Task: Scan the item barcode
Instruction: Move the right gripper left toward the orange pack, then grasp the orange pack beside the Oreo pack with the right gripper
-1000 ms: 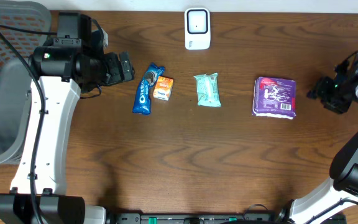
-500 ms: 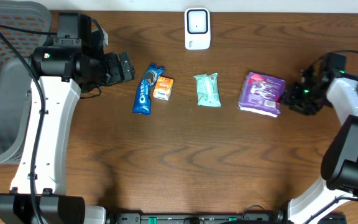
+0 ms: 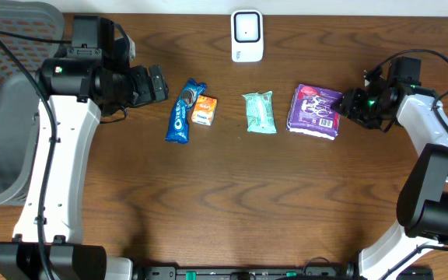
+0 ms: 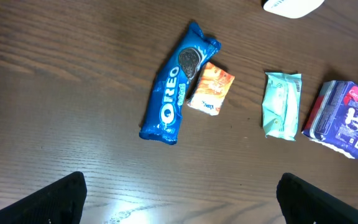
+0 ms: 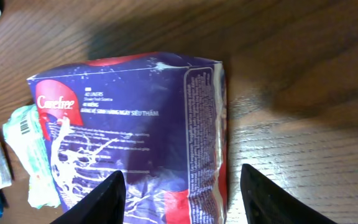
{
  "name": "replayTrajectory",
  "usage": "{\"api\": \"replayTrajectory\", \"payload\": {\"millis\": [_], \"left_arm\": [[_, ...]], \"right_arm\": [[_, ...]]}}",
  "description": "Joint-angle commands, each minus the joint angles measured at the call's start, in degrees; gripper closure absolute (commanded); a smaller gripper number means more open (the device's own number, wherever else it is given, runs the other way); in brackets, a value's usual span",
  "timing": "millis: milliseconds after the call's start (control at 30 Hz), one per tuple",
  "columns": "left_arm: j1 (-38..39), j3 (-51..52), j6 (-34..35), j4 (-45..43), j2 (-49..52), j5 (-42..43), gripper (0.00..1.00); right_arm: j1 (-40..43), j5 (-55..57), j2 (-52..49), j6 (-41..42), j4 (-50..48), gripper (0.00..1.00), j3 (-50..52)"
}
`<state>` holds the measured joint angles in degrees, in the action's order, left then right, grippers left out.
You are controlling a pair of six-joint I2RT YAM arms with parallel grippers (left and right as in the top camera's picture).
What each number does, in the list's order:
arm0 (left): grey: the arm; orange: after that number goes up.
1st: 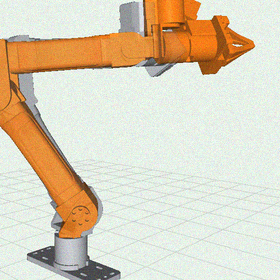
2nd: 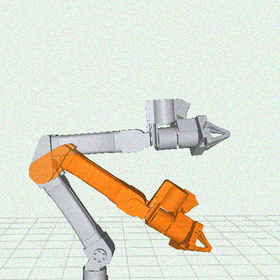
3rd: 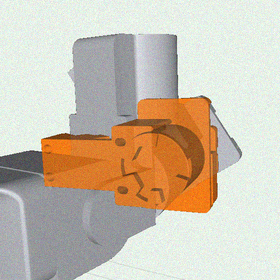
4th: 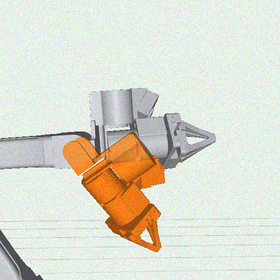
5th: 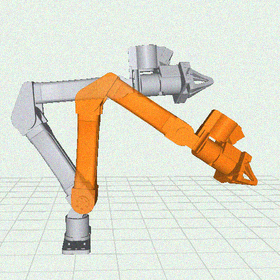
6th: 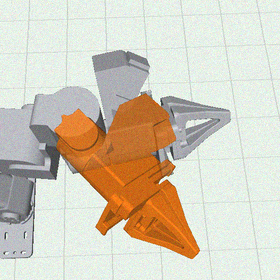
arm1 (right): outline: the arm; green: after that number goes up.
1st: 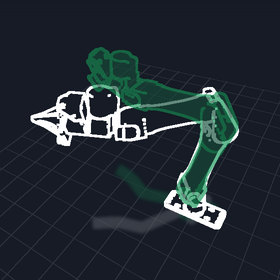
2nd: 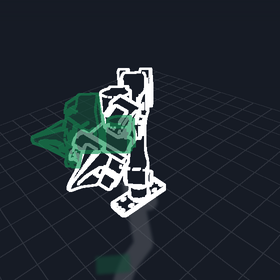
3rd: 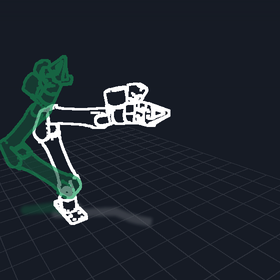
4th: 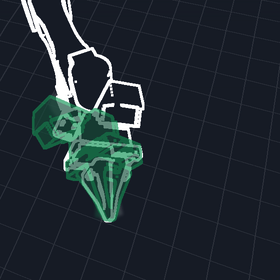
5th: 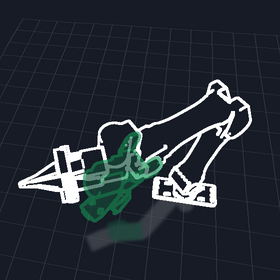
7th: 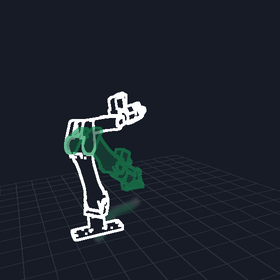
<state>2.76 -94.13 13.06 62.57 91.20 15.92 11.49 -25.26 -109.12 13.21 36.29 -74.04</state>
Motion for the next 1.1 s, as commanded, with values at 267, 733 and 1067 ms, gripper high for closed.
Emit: {"api": "replayTrajectory", "payload": {"millis": [267, 733, 1067], "left_arm": [[-0.24, 0.15, -0.57, 0.0, 0.22, -0.57, 0.02], [-0.24, 0.15, -0.57, 0.0, 0.22, -0.57, 0.02], [-0.24, 0.15, -0.57, 0.0, 0.22, -0.57, 0.02]], "right_arm": [[-2.14, -7.41, 0.26, -4.87, 1.7, 0.46, -7.04], [-12.63, -8.52, 0.26, -9.9, 12.22, 0.37, -18.56], [-31.19, 7.37, -0.11, 6.14, -1.62, 0.27, -17.92]]}}
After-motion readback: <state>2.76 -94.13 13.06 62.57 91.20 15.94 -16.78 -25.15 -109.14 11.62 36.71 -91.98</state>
